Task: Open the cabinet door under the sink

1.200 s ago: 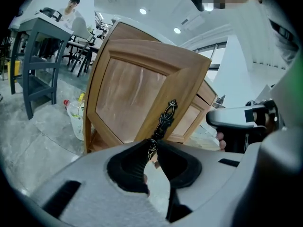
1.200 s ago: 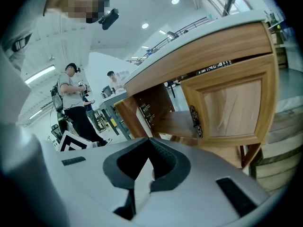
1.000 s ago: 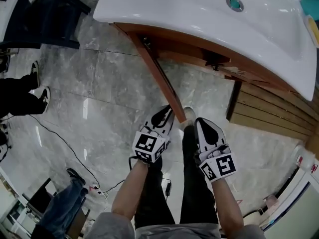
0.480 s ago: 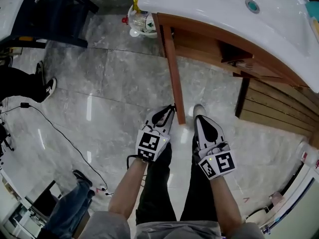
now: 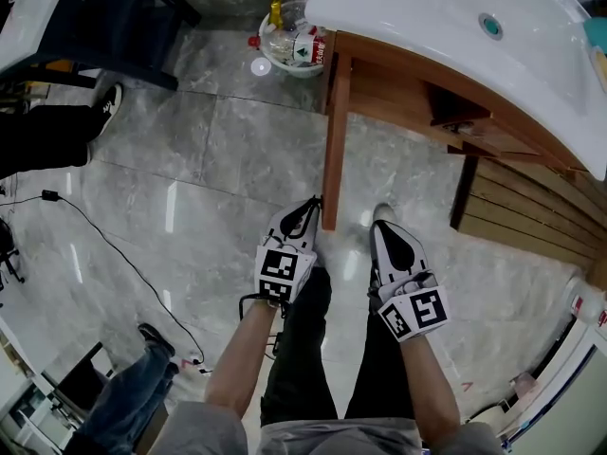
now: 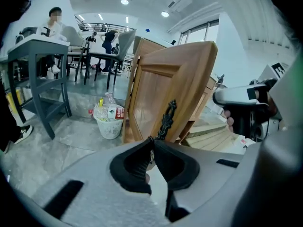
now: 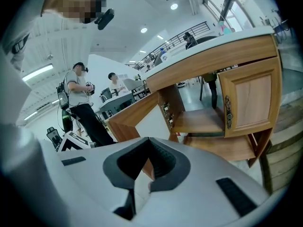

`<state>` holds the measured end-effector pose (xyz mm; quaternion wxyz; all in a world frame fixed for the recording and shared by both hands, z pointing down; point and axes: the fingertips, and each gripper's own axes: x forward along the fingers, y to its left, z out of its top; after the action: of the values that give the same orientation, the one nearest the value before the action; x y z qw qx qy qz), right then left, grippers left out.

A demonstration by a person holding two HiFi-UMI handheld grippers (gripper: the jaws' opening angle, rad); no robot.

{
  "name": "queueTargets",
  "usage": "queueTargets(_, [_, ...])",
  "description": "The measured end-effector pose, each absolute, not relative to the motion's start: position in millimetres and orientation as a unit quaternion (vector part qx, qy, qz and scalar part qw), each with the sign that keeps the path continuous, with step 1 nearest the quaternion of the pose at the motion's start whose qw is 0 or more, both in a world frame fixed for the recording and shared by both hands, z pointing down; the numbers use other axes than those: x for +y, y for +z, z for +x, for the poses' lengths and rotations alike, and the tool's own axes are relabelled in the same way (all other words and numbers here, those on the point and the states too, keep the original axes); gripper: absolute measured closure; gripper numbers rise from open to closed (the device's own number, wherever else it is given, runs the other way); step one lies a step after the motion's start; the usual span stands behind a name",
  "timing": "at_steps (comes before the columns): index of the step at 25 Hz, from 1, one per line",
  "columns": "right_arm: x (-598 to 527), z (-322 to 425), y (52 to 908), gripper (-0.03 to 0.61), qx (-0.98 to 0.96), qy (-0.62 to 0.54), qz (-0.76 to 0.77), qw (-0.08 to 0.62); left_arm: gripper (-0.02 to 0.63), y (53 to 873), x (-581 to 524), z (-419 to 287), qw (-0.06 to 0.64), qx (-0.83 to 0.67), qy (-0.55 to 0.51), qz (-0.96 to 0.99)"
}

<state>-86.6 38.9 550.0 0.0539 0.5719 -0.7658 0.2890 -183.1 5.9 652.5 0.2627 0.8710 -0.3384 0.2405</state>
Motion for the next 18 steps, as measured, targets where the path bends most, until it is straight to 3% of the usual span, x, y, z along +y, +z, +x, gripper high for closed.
queueTargets(18, [38,-95,533,0.569,-0.78,0.278,0.559,0.053,0.591,657,-11,-222,0.272,-0.413,0.247,0.833])
